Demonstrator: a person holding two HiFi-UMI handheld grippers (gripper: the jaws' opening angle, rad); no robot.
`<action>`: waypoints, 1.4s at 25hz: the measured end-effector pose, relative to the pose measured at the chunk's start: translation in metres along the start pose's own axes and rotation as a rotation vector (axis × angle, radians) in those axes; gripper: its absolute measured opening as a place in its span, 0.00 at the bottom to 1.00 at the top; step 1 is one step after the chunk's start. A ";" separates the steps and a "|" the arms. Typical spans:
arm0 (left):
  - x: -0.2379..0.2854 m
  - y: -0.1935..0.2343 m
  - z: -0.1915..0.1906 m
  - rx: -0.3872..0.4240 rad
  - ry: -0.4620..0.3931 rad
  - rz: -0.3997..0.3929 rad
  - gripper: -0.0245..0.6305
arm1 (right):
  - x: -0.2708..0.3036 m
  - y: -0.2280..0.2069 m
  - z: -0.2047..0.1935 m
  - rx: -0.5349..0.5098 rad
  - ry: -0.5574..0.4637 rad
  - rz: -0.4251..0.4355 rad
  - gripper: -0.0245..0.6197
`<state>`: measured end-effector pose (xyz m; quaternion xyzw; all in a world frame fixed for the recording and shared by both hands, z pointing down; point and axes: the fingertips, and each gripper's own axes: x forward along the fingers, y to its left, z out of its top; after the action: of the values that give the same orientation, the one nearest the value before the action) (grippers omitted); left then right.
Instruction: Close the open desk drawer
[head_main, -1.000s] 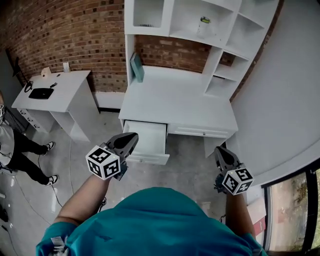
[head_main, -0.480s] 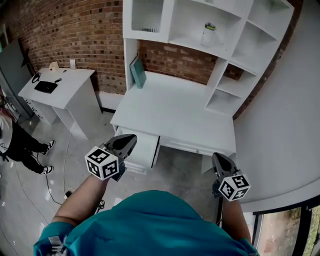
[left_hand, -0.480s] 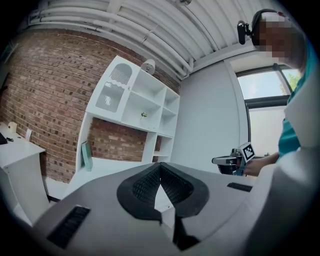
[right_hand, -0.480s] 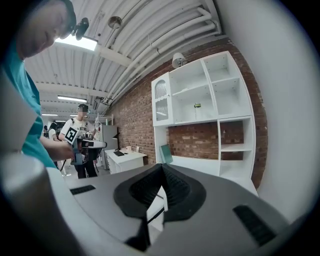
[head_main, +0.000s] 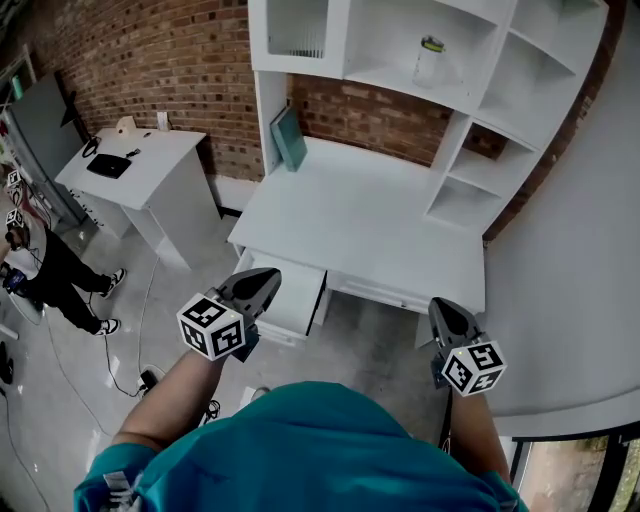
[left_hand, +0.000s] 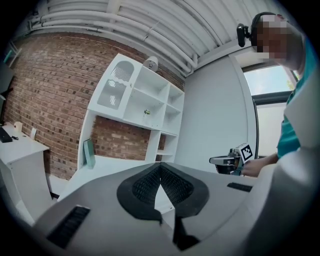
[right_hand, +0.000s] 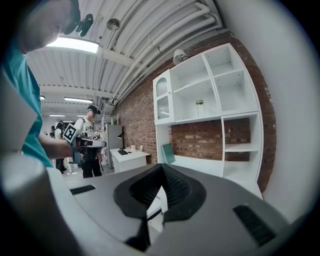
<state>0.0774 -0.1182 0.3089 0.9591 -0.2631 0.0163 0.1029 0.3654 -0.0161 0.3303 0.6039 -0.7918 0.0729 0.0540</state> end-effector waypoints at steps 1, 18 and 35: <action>0.000 0.005 0.000 0.003 0.000 -0.007 0.06 | 0.003 0.003 0.000 -0.001 0.001 -0.007 0.07; -0.036 0.081 -0.022 -0.026 0.046 0.031 0.06 | 0.081 0.077 -0.009 -0.015 0.072 0.078 0.07; -0.108 0.138 -0.112 -0.144 0.123 0.171 0.06 | 0.174 0.194 -0.113 -0.012 0.251 0.327 0.07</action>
<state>-0.0828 -0.1570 0.4357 0.9205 -0.3377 0.0650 0.1855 0.1317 -0.1099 0.4621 0.4533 -0.8667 0.1505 0.1435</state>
